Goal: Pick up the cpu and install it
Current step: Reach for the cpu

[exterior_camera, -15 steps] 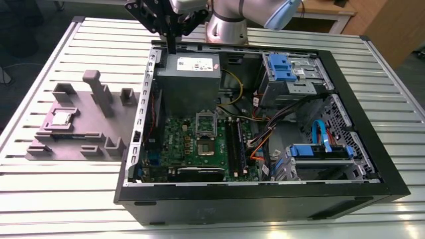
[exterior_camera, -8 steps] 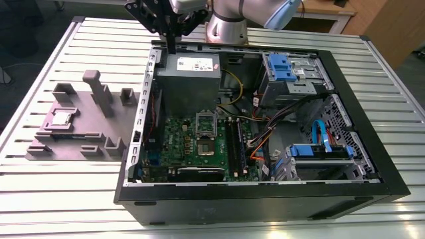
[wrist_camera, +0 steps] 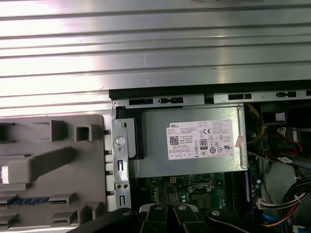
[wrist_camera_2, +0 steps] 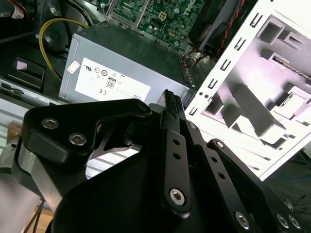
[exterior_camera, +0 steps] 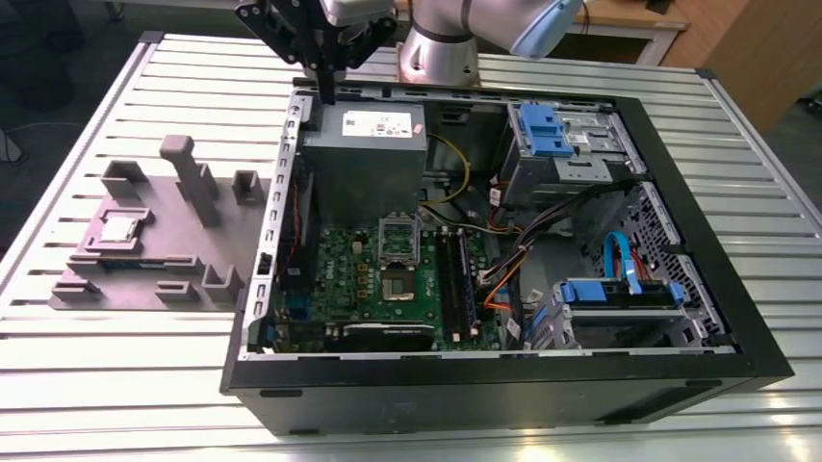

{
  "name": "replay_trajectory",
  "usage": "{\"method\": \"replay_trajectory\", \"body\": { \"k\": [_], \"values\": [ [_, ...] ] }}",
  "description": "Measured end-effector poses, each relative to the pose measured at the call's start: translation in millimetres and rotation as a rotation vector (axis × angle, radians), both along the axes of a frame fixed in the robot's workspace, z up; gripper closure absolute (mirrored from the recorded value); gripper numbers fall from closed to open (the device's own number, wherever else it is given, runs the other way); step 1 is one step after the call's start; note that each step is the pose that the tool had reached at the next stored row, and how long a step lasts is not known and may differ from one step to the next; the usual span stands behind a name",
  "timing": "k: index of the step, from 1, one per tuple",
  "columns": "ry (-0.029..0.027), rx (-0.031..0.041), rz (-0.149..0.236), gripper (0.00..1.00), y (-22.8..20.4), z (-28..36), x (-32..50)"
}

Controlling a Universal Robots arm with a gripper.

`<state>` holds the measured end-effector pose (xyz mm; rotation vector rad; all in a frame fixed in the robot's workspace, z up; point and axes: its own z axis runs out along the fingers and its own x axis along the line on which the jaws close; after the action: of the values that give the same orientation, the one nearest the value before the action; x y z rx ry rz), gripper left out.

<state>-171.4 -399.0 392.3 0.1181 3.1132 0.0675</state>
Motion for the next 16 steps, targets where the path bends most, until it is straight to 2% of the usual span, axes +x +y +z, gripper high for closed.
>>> {"method": "replay_trajectory", "body": {
  "k": [10, 11, 16],
  "values": [
    [0.0, 0.0, 0.0, 0.89, 0.0, -0.1, -10.7],
    [0.0, 0.0, 0.0, 0.89, 0.0, -0.2, -14.1],
    [-0.0001, 0.0001, 0.0, 0.89, 0.0, -0.3, -20.2]
  ]
}}
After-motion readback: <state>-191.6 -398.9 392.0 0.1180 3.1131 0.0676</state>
